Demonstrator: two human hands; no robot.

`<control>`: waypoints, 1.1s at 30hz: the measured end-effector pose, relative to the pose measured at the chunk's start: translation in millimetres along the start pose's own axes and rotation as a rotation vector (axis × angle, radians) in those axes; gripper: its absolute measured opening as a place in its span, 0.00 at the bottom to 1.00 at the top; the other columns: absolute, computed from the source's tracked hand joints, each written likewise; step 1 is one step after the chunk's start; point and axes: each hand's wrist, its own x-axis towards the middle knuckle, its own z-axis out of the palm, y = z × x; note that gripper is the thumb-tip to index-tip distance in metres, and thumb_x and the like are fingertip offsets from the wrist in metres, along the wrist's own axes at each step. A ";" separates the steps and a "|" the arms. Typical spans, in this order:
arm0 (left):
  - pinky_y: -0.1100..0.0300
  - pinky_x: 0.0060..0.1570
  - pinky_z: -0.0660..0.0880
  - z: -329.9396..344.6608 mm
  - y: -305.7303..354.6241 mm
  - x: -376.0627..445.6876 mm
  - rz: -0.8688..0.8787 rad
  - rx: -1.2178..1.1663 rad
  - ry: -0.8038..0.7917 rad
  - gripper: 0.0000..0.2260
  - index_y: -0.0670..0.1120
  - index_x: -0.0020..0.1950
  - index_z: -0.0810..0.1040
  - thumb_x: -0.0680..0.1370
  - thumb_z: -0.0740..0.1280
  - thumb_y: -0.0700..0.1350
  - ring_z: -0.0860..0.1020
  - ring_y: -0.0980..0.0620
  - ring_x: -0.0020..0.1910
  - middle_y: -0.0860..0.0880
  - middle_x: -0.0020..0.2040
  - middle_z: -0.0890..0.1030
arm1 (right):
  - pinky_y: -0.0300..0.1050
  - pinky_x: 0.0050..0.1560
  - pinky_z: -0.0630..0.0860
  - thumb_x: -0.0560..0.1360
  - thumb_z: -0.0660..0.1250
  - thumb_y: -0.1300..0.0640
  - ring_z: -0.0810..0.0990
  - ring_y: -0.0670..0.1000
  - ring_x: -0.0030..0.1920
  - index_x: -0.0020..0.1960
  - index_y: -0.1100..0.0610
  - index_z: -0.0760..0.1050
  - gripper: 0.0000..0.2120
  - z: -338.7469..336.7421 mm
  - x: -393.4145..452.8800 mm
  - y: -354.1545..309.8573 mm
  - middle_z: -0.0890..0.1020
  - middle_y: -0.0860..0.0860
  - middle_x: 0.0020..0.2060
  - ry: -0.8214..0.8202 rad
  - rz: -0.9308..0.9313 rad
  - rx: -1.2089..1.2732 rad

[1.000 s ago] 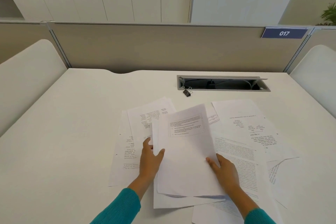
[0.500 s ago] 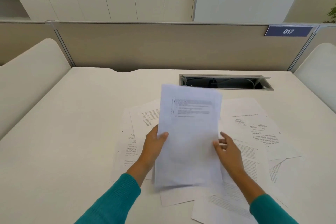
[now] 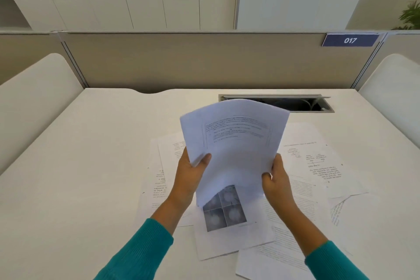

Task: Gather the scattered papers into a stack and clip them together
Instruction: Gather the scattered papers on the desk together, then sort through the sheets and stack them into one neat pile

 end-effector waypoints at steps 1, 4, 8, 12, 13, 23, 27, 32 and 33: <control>0.39 0.62 0.71 1.6 -5.6 -2.2 -0.022 0.036 0.009 0.18 0.54 0.64 0.69 0.76 0.66 0.46 0.74 0.43 0.64 0.46 0.65 0.75 | 0.26 0.43 0.72 0.78 0.57 0.66 0.74 0.42 0.43 0.64 0.58 0.63 0.16 2.8 -4.6 5.8 0.72 0.47 0.51 -0.023 0.008 -0.039; 0.41 0.68 0.66 2.9 -20.7 -7.5 -0.093 0.141 0.048 0.28 0.50 0.72 0.63 0.74 0.67 0.50 0.68 0.43 0.69 0.47 0.70 0.70 | 0.39 0.52 0.72 0.79 0.56 0.64 0.73 0.48 0.48 0.65 0.59 0.63 0.15 8.2 -12.5 16.2 0.72 0.48 0.52 -0.051 0.052 -0.061; 0.44 0.68 0.66 3.0 -22.9 -8.7 -0.087 0.099 0.010 0.25 0.49 0.72 0.64 0.76 0.65 0.49 0.71 0.46 0.68 0.48 0.69 0.71 | 0.40 0.50 0.75 0.78 0.57 0.64 0.75 0.48 0.46 0.64 0.58 0.63 0.14 6.6 -9.2 18.0 0.73 0.47 0.50 0.003 0.054 -0.033; 0.44 0.69 0.65 5.6 -24.0 -4.9 -0.103 0.122 -0.030 0.25 0.50 0.72 0.64 0.76 0.64 0.51 0.69 0.47 0.69 0.49 0.70 0.70 | 0.25 0.34 0.71 0.78 0.57 0.63 0.75 0.42 0.40 0.64 0.55 0.62 0.15 9.1 -8.3 24.8 0.71 0.42 0.47 -0.010 0.091 -0.060; 0.44 0.70 0.64 5.8 -27.3 -4.0 -0.120 0.137 -0.035 0.26 0.50 0.72 0.63 0.76 0.64 0.51 0.68 0.47 0.70 0.49 0.72 0.68 | 0.25 0.33 0.70 0.78 0.57 0.63 0.74 0.42 0.40 0.64 0.56 0.62 0.15 10.7 -8.9 27.1 0.71 0.43 0.47 -0.024 0.107 -0.072; 0.45 0.68 0.67 -3.9 -50.7 -7.5 -0.253 0.188 0.035 0.21 0.48 0.72 0.64 0.79 0.60 0.48 0.71 0.45 0.65 0.48 0.68 0.71 | 0.31 0.35 0.69 0.79 0.55 0.59 0.74 0.43 0.40 0.67 0.54 0.59 0.17 2.1 -0.5 41.9 0.73 0.47 0.49 -0.094 0.241 -0.104; 0.51 0.59 0.69 -21.1 -63.5 -6.7 -0.354 0.186 0.098 0.19 0.46 0.71 0.65 0.80 0.60 0.45 0.72 0.47 0.56 0.44 0.66 0.73 | 0.50 0.52 0.76 0.80 0.55 0.53 0.78 0.52 0.45 0.66 0.56 0.62 0.16 -11.7 0.9 50.7 0.77 0.55 0.52 -0.064 0.359 -0.075; 0.47 0.64 0.68 -42.2 -88.2 -19.9 -0.457 0.226 0.111 0.21 0.44 0.71 0.64 0.79 0.61 0.43 0.72 0.43 0.60 0.43 0.68 0.71 | 0.41 0.35 0.76 0.78 0.58 0.54 0.80 0.51 0.37 0.63 0.56 0.65 0.14 -18.2 -0.1 66.8 0.81 0.55 0.45 -0.173 0.642 -0.140; 0.45 0.66 0.68 -44.5 -92.2 -22.8 -0.483 0.227 0.112 0.21 0.43 0.72 0.64 0.79 0.62 0.43 0.72 0.41 0.62 0.42 0.68 0.71 | 0.39 0.32 0.75 0.78 0.59 0.53 0.80 0.50 0.35 0.62 0.56 0.66 0.14 -17.3 -0.8 67.9 0.81 0.55 0.44 -0.195 0.663 -0.154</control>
